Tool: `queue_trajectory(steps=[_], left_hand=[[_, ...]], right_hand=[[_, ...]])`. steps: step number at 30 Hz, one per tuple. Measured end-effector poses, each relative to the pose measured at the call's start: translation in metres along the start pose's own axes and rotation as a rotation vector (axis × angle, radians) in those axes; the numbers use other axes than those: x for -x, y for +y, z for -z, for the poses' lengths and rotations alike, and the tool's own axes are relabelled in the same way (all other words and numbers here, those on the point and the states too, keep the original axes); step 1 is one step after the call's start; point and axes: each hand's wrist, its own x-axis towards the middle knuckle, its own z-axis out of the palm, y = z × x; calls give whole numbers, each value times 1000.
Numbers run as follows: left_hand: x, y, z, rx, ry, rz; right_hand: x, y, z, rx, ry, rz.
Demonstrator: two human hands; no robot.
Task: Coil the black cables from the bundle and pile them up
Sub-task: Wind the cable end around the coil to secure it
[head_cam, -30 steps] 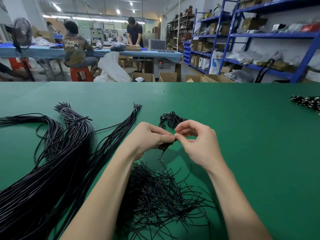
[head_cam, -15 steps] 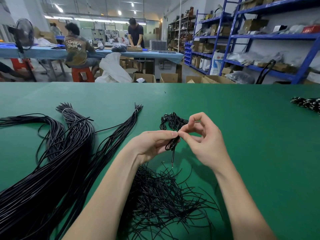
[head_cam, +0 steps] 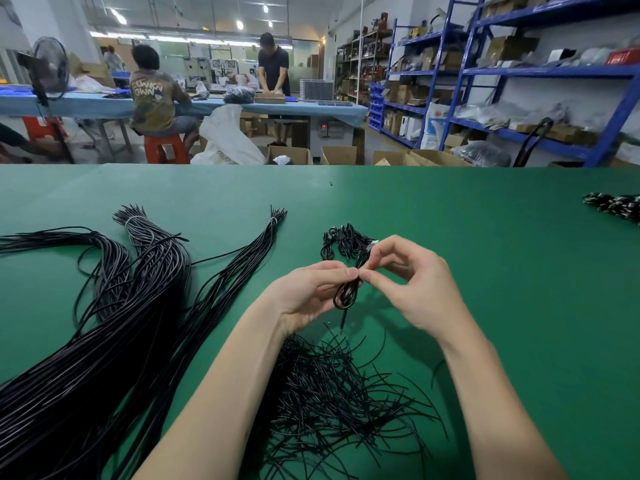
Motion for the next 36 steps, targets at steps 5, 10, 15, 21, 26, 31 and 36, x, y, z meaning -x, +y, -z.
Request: queue_trajectory(steps=[5,10,15,21,26,31,36], left_hand=[[-6,-3,-3,-79,96,-96],[-5,-3,-4,-130,89,-168],[-4,-3,-6,-206,93,-206],[-4,0,-13,-166,91,-241],[1,3,-10,66,51,-26],[5,0,-2,-2,-68,127],[2,-1,4,171,-112,122]], right_hand=[[-6,-9,3,198,-4,-44],[-6,-11,2,189,29,-128],[-6,-6,-2,192,93,-161],[-5,-5,-9,234,192,-43],[-3,-4,-8,225,138,138],[-2,-3,-7,207,75,214],[-3,-5,-8,229,86,251]])
